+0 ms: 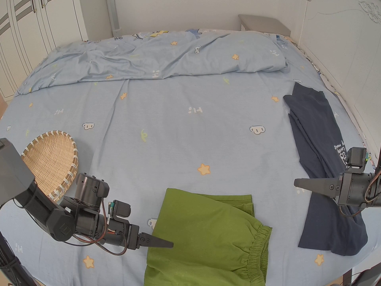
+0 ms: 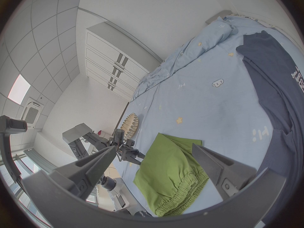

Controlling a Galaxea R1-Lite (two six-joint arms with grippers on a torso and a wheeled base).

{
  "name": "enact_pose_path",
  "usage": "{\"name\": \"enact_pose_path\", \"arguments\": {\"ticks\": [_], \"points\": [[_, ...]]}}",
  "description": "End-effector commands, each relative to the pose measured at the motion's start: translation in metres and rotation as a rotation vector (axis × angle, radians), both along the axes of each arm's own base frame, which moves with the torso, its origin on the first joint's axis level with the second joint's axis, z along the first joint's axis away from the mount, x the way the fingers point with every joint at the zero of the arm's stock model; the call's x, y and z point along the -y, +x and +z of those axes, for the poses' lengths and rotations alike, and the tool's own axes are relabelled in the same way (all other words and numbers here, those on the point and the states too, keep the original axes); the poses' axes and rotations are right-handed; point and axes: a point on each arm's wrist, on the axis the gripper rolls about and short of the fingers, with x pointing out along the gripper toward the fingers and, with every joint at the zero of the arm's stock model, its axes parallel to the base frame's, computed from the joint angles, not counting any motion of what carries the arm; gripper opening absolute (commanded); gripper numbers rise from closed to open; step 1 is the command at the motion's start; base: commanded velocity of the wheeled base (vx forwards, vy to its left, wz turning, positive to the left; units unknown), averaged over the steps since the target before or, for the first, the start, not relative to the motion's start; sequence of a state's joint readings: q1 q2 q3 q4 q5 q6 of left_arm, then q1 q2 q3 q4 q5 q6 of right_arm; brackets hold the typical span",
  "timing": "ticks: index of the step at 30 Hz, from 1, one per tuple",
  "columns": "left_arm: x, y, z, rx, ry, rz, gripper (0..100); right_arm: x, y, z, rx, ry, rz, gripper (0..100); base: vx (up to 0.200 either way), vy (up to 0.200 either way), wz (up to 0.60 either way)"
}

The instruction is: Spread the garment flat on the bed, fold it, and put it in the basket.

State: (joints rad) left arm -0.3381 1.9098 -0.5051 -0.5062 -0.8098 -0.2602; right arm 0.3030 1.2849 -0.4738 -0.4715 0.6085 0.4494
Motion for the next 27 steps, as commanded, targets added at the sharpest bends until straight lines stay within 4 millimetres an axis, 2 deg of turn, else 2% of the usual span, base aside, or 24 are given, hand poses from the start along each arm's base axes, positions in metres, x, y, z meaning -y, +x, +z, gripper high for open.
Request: {"name": "enact_pose_path", "arguments": {"ticks": [1, 7, 14, 22, 23, 27], "points": [[0.005, 0.0, -0.02, -0.07, 0.026, -0.023, 100, 0.0, 0.0, 0.0, 0.001, 0.002, 0.001, 100, 0.0, 0.0, 0.0], [0.025, -0.009, -0.021, -0.084, 0.024, -0.101, 100, 0.0, 0.0, 0.0, 0.001, 0.0, 0.0, 100, 0.0, 0.0, 0.0], [0.048, -0.011, -0.034, -0.118, 0.029, -0.163, 100, 0.0, 0.001, 0.0, -0.001, -0.001, -0.002, 100, 0.0, 0.0, 0.0], [0.055, -0.008, -0.032, -0.121, -0.022, -0.114, 100, 0.0, 0.002, -0.001, -0.001, -0.006, -0.018, 100, 0.0, 0.0, 0.0], [0.055, -0.007, -0.032, -0.12, -0.024, -0.114, 0, 0.0, 0.002, -0.001, -0.001, -0.006, -0.018, 100, 0.0, 0.0, 0.0], [0.057, -0.001, -0.027, -0.136, -0.052, -0.069, 0, 0.0, 0.002, -0.001, -0.002, -0.009, -0.022, 100, 0.0, 0.0, 0.0]]}}
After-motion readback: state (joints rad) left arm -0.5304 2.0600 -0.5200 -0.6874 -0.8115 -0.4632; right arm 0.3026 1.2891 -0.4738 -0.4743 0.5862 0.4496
